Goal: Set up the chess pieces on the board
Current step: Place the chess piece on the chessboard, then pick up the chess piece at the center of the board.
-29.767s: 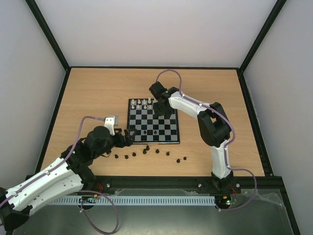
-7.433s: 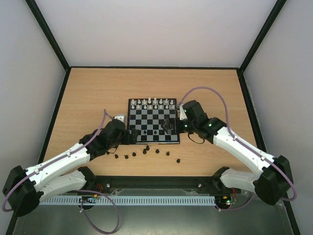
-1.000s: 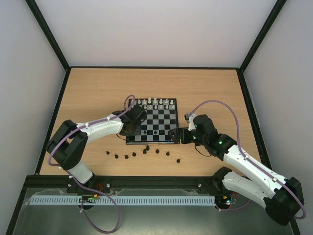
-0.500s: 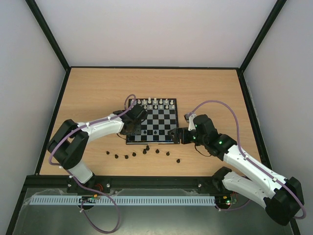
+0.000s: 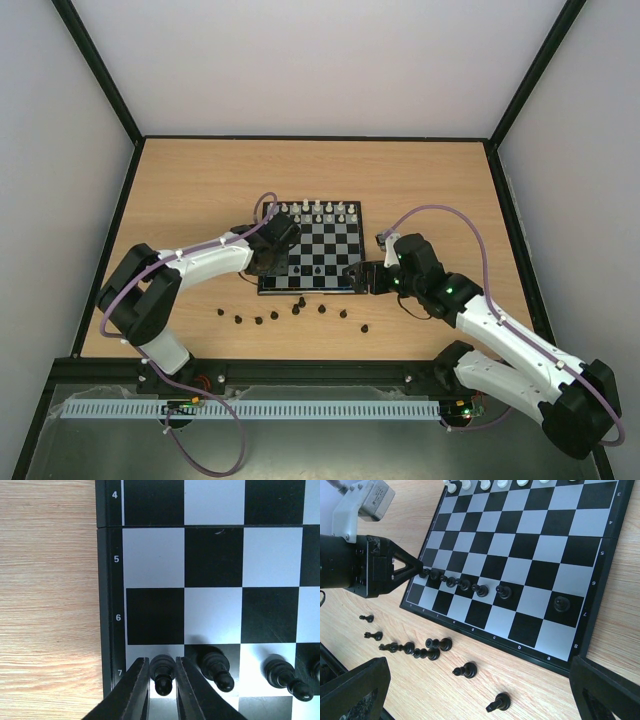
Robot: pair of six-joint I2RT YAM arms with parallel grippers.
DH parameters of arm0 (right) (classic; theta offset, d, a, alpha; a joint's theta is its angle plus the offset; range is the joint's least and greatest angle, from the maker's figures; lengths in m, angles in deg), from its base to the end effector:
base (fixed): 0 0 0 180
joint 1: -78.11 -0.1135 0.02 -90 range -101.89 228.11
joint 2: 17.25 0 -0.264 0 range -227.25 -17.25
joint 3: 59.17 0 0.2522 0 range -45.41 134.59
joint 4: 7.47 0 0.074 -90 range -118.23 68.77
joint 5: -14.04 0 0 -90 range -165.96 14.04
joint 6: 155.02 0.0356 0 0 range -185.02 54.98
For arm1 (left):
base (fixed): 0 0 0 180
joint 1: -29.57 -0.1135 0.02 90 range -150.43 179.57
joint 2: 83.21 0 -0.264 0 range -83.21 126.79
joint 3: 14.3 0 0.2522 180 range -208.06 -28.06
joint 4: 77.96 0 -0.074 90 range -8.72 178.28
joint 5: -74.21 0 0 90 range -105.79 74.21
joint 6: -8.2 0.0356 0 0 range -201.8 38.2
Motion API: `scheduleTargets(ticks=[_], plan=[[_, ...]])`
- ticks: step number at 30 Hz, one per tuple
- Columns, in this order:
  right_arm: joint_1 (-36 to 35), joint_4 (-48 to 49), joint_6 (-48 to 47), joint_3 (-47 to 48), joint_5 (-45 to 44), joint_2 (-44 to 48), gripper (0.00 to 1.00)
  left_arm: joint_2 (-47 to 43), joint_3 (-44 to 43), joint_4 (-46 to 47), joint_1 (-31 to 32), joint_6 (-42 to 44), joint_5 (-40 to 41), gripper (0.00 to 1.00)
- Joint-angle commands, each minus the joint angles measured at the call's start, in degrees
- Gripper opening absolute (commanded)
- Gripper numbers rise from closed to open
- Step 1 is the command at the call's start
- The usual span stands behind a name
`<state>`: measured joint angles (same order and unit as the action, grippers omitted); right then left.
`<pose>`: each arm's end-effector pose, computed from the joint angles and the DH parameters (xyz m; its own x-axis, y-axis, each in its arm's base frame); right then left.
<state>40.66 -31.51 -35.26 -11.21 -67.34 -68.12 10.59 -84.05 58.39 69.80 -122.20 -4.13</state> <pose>0.1576 0.1274 0.2560 -0.6634 0.1100 -0.7401 -0.4354 0.7477 0.5014 0.2406 -0.1941 0.1734 -0.9099 -0.0616 -0.4102 -0.0207 0.9944 -0.1035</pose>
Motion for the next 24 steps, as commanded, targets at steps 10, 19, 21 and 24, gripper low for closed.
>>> scheduleTargets(ticks=[10, 19, 21, 24], plan=[[0.18, 1.01, -0.58, -0.82, 0.87, -0.63, 0.99, -2.62, -0.99, -2.22, 0.11, -0.50, 1.17, 0.28], [0.10, 1.47, -0.75, -1.02, 1.48, -1.94, 0.99, -12.80, -0.53, -2.07, 1.32, 1.49, 2.40, 0.43], [0.10, 1.57, -0.83, -1.09, 1.53, -1.99, 0.99, -15.94, 0.30, -0.80, 1.43, 1.71, 2.33, 0.47], [0.10, 1.58, -0.84, -1.17, 1.50, -2.11, 0.99, -20.82, 2.19, 1.68, 1.52, 2.11, 1.73, 0.55]])
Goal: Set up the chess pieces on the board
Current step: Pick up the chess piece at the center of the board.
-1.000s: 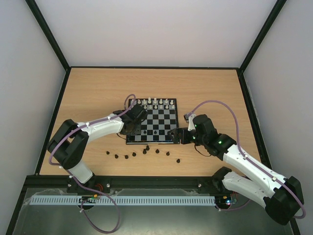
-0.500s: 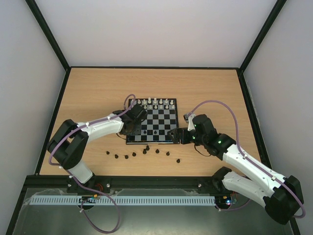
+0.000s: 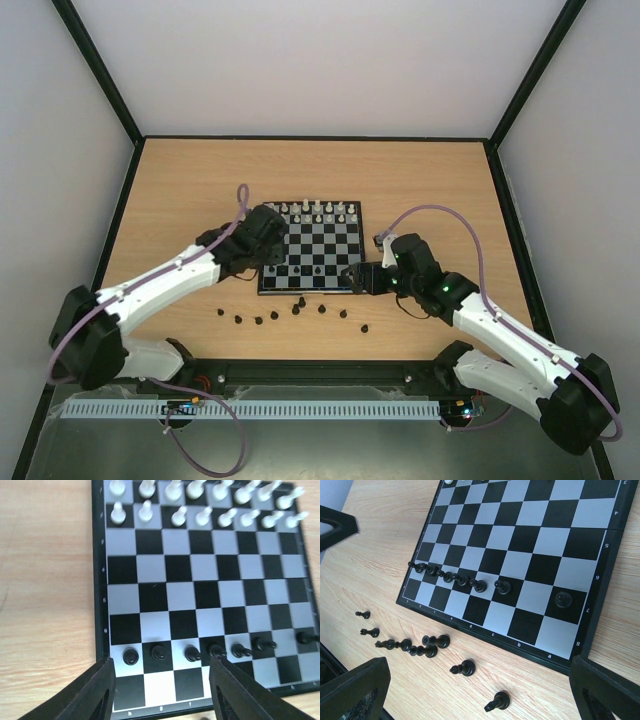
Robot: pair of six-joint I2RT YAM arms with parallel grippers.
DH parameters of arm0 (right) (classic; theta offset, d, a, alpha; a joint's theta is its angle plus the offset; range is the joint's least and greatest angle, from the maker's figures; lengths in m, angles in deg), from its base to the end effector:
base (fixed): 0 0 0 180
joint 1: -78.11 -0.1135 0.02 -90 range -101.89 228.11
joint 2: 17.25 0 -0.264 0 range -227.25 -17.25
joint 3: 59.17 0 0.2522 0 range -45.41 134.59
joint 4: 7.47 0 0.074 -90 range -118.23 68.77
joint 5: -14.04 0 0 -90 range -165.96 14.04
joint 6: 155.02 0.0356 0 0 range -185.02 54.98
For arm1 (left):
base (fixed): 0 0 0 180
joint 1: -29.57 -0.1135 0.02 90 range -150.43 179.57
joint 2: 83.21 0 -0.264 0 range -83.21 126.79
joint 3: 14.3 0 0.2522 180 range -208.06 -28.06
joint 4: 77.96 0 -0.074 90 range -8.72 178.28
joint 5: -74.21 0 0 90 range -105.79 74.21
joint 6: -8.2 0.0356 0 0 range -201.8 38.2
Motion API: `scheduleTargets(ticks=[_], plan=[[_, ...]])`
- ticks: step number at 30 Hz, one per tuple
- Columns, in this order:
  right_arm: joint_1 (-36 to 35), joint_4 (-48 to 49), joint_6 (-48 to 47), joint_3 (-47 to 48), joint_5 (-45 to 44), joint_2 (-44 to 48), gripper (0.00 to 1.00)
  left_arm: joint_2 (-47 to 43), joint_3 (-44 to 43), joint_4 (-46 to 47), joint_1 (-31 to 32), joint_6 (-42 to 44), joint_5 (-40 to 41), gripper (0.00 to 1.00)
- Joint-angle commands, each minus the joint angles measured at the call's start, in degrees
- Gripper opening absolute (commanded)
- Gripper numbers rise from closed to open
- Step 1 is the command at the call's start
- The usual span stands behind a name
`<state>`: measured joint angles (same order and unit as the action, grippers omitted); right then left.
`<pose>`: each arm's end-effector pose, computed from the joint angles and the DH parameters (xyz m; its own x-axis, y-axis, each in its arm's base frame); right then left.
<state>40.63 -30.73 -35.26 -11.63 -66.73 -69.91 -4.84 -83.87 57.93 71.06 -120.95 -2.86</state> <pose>0.1609 0.1305 0.2490 -0.6812 0.0951 -0.7259 -0.4314 0.7490 0.5029 0.2162 -0.1806 0.2468 -0.8072 -0.1076 -0.5804 0.0451 0.9691 -0.2423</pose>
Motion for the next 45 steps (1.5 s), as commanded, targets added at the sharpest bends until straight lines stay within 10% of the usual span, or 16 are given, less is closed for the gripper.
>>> scheduleTargets(ticks=[1, 7, 45], plan=[[0.12, 0.86, -0.84, -0.79, 0.95, -0.45, 0.98, -6.61, 2.74, 3.03, 0.25, 0.92, 0.31, 0.59], [0.12, 1.23, -0.84, -0.87, 1.05, -1.57, 0.99, -11.68, 7.12, 8.21, 0.25, 0.43, 1.14, 0.98], [-0.32, 0.49, -1.23, -1.49, -0.91, -6.58, 0.99, -23.68, 22.26, 19.67, 0.25, -1.28, -3.38, 0.99]])
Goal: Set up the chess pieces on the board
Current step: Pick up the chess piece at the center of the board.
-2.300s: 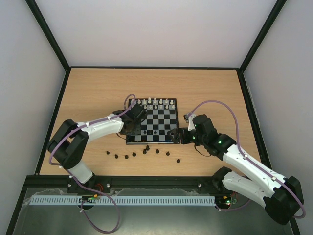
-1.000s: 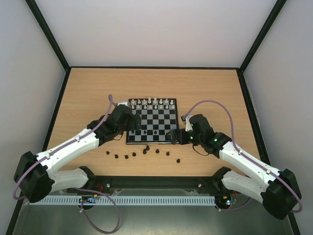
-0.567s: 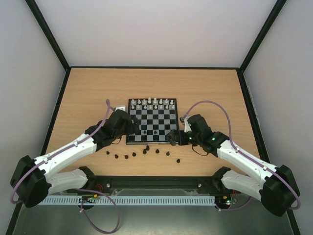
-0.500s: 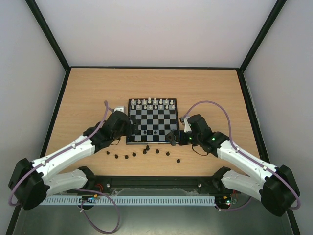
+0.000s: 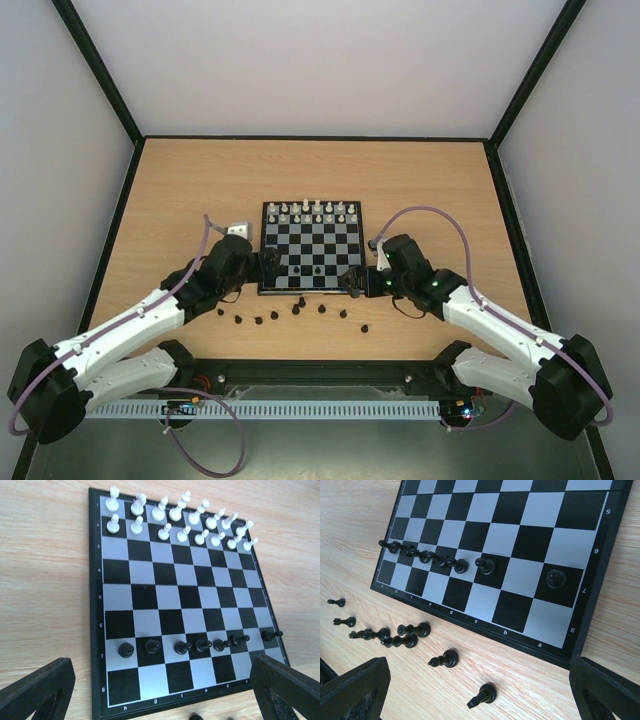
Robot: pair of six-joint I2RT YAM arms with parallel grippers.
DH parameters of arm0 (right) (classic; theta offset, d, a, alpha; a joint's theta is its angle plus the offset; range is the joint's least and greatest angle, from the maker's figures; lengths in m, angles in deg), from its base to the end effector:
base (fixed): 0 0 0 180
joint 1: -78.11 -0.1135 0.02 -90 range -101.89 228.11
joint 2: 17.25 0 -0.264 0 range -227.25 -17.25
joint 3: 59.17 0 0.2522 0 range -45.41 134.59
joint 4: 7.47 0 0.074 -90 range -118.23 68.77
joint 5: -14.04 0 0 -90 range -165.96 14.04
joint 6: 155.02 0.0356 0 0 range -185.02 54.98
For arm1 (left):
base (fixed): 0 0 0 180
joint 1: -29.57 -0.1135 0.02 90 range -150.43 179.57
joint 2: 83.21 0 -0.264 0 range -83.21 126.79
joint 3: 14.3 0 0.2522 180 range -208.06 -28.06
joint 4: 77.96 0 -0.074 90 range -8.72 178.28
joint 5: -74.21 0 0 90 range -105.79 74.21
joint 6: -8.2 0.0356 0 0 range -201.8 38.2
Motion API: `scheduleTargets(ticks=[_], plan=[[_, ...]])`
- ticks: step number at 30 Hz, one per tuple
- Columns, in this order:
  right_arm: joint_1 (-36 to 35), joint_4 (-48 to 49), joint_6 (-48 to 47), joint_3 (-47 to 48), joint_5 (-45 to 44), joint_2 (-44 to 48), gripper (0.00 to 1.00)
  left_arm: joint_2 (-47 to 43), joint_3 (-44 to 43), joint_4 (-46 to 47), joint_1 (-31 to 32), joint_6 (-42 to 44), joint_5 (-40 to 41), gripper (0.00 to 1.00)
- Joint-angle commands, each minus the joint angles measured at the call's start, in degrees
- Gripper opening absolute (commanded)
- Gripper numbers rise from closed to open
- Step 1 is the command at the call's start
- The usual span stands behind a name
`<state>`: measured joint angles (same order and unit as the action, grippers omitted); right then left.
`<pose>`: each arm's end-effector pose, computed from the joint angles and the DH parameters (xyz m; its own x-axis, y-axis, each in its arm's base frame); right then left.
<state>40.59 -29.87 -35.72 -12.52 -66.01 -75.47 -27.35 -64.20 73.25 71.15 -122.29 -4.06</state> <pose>0.1695 0.1379 0.2264 -0.7357 0.0428 -0.6760 -0.4054 0.7717 0.4901 0.1635 -0.1354 0.2438 -0.6651 -0.2599 -0.7001 0.1223 0.8869 -0.4454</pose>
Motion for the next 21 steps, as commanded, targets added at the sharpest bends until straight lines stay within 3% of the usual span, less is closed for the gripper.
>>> scheduleTargets(ticks=[1, 21], plan=[[-0.34, -0.40, -0.74, -0.61, -1.95, -1.17, 0.99, -1.12, 3.23, 5.27, 0.17, 0.03, -3.01, 0.99], [-0.88, -0.67, -0.68, 0.10, -4.24, -3.71, 0.99, -3.99, 3.66, 1.20, 0.17, 1.43, -3.05, 0.99]])
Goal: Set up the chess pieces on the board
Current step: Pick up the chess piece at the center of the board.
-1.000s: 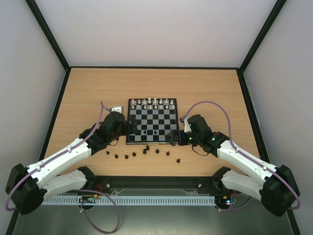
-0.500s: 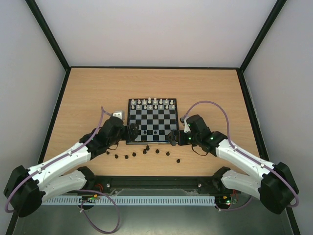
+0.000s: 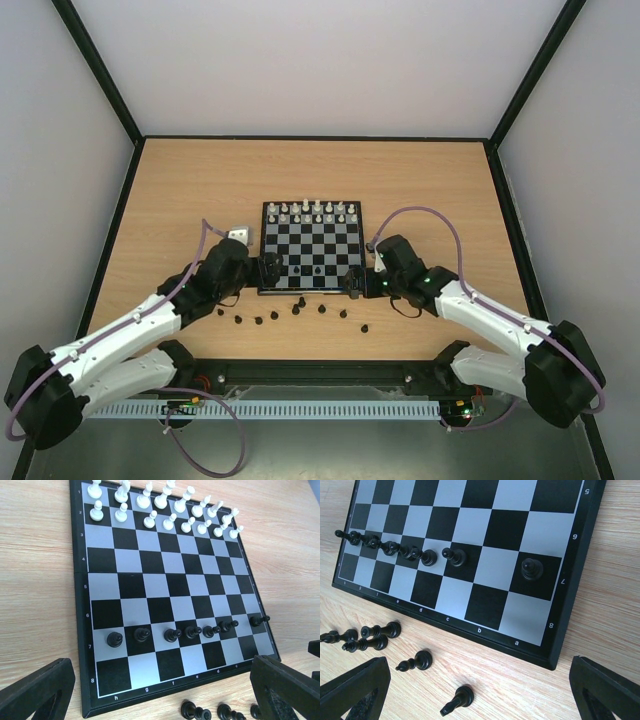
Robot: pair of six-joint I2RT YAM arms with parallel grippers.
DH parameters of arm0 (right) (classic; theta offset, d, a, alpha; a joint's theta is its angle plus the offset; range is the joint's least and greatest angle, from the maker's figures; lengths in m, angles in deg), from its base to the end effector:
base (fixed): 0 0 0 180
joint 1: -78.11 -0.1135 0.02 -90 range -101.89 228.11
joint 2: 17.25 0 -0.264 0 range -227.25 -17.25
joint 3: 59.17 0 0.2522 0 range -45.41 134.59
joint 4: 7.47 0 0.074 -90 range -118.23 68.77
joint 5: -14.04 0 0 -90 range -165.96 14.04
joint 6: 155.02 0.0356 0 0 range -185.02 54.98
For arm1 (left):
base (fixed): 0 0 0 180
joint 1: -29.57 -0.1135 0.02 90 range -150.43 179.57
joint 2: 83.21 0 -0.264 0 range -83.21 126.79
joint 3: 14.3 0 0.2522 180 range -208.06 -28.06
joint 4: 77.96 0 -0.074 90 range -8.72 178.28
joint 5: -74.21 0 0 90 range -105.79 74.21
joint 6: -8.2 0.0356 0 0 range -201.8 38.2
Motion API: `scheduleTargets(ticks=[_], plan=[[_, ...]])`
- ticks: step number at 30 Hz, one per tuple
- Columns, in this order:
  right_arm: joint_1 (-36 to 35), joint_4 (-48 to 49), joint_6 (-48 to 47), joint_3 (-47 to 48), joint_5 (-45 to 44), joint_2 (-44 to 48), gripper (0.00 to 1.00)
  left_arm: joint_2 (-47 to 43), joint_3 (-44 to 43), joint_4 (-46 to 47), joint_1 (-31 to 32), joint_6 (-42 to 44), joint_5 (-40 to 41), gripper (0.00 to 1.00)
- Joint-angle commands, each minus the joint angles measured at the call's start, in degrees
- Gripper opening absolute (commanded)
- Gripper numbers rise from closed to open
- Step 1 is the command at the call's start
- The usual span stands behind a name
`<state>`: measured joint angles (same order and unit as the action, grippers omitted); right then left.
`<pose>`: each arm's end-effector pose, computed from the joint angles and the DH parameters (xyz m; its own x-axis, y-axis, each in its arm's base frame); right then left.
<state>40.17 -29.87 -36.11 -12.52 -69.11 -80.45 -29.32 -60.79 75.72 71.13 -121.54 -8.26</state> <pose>0.1770 0.1434 0.2086 -0.7645 0.0126 -0.6445 -0.3587 0.8224 0.4416 0.1568 -0.1328 0.2336 -0.6877 -0.2373 -0.6861 0.1775 0.8615 -0.4758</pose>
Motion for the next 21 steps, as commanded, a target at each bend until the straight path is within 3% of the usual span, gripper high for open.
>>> scheduleTargets(ticks=[1, 8, 21], plan=[[-0.47, -0.67, -0.16, -0.14, -1.20, 1.80, 0.99, -2.34, 0.72, -1.12, 0.19, 0.53, 1.36, 0.99], [-0.90, -0.78, -0.29, -0.45, 0.40, 1.57, 0.99, -3.53, 2.60, -1.54, 0.02, -2.34, 3.54, 0.99], [-2.19, 0.97, -0.35, -0.56, 4.05, 2.94, 0.99, 0.24, -4.23, -24.43, -0.67, -18.13, 13.89, 0.99]])
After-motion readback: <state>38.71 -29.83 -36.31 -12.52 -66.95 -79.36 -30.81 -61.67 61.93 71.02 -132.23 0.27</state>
